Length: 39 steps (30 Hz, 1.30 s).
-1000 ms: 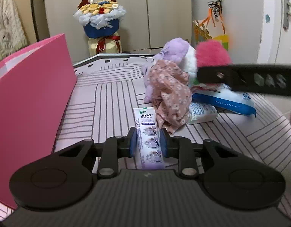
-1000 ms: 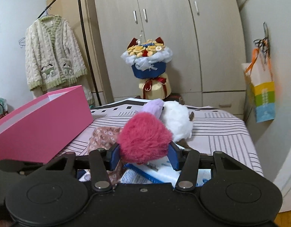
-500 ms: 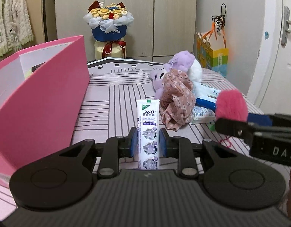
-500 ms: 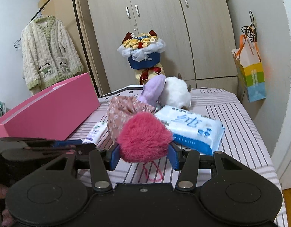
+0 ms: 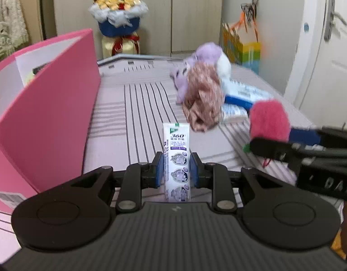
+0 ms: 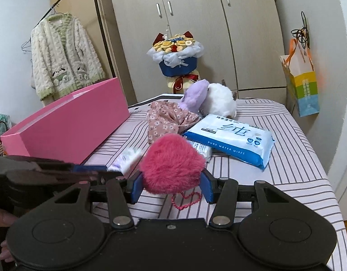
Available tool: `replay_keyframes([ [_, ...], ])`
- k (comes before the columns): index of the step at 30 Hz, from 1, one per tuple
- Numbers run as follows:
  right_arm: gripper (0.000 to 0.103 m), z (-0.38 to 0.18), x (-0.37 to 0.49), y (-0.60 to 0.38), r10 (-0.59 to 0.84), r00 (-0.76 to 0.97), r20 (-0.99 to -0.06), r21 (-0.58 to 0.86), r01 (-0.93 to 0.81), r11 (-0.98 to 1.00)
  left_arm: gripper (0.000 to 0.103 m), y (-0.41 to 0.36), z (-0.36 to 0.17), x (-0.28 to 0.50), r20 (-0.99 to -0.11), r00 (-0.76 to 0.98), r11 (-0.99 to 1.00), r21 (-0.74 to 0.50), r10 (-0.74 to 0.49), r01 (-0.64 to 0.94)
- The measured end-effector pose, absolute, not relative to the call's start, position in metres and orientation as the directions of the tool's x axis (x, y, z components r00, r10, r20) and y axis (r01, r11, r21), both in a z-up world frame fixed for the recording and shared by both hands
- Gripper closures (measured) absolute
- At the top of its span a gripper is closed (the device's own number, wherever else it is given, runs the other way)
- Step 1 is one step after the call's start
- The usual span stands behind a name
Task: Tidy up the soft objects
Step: 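Carry the pink pompom toward the pink box with the right gripper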
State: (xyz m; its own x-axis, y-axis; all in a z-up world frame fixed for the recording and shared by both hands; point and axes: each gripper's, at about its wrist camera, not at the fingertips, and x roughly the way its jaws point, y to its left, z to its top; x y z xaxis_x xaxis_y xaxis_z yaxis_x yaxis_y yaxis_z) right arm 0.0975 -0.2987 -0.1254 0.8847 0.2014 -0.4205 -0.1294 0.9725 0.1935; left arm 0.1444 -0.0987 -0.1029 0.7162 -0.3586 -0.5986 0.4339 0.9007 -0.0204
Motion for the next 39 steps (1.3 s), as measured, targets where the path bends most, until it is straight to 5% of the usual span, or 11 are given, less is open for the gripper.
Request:
replay_keyframes([
  [5, 0.047, -0.127, 0.099, -0.301, 0.202, 0.883, -0.423, 0.202, -0.125, 0.971, 0.074, -0.1, -0.107, 0.143, -0.621, 0.705, 0.902, -0.006, -0.342, 0.433],
  [7, 0.047, -0.128, 0.099, -0.301, 0.206, 0.882, -0.424, 0.208, -0.126, 0.97, 0.053, -0.103, -0.108, 0.14, -0.622, 0.715, 0.905, 0.027, -0.318, 0.425],
  [11, 0.047, -0.128, 0.099, -0.301, 0.22, 0.879, -0.424, 0.219, -0.136, 0.966, 0.048, -0.102, -0.111, 0.136, -0.613, 0.724, 0.907, 0.026, -0.318, 0.421],
  [12, 0.047, -0.129, 0.099, -0.3, 0.222, 0.878, -0.425, 0.216, -0.139, 0.966, 0.049, -0.102, -0.11, 0.136, -0.612, 0.724, 0.907, 0.026, -0.318, 0.421],
  [14, 0.047, -0.129, 0.098, -0.299, 0.222, 0.877, -0.426, 0.21, -0.142, 0.967, 0.077, -0.101, -0.111, 0.134, -0.6, 0.729, 0.906, 0.017, -0.33, 0.424],
  [15, 0.047, -0.129, 0.096, -0.298, 0.222, 0.877, -0.426, 0.208, -0.144, 0.968, 0.08, -0.099, -0.11, 0.133, -0.596, 0.73, 0.906, 0.011, -0.334, 0.424],
  [39, 0.047, -0.097, 0.051, -0.259, 0.432, 0.727, -0.533, 0.209, -0.382, 0.9, 0.08, -0.025, -0.056, 0.081, -0.555, 0.698, 0.881, -0.157, -0.452, 0.446],
])
